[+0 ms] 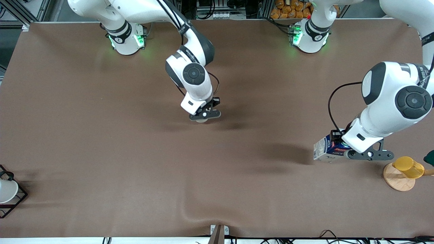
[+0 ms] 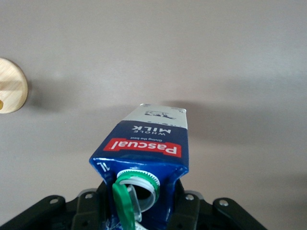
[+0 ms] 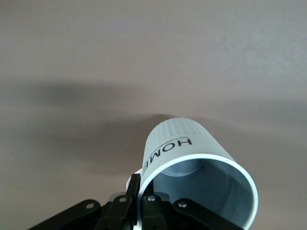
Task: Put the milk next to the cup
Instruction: 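Carry the mug with the right gripper toward the table middle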
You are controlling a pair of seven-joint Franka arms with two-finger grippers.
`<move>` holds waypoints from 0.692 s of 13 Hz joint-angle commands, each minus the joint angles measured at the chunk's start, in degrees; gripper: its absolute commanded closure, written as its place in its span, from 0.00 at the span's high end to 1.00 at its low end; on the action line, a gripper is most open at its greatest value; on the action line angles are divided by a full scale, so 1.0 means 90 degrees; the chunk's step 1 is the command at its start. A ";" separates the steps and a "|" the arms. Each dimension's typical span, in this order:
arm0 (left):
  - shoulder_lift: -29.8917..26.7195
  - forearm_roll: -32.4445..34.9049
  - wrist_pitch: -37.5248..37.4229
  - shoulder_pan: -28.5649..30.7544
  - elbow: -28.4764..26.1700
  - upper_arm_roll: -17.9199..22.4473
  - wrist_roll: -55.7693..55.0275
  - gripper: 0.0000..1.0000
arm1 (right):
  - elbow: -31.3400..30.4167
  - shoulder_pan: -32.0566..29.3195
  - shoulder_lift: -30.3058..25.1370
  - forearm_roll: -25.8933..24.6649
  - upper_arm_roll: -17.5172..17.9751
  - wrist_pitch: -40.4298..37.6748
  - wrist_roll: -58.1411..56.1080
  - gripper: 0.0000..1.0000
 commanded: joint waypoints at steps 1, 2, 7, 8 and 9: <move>-0.0194 -0.0145 -0.0125 0.0050 -0.0046 -0.0209 -0.0018 0.36 | 0.0785 -0.0026 0.0592 0.0118 -0.0092 -0.0117 0.0178 0.00; -0.0233 -0.0165 -0.0134 0.0050 -0.0046 -0.0258 -0.0018 0.36 | 0.0892 -0.0104 0.0700 0.0224 -0.0092 -0.0107 0.0275 0.00; -0.0360 -0.0165 -0.0281 0.0070 -0.0046 -0.0385 -0.0135 0.35 | 0.1156 -0.0047 0.0954 0.0333 -0.0092 -0.0107 0.0803 0.00; -0.0370 -0.0175 -0.0300 0.0070 -0.0046 -0.0385 -0.0145 0.35 | 0.1176 -0.0027 0.1013 0.0333 -0.0092 -0.0097 0.0842 0.00; -0.0380 -0.0204 -0.0320 0.0041 -0.0046 -0.0395 -0.0203 0.35 | 0.1234 -0.0017 0.1052 0.0333 -0.0092 -0.0097 0.0832 0.00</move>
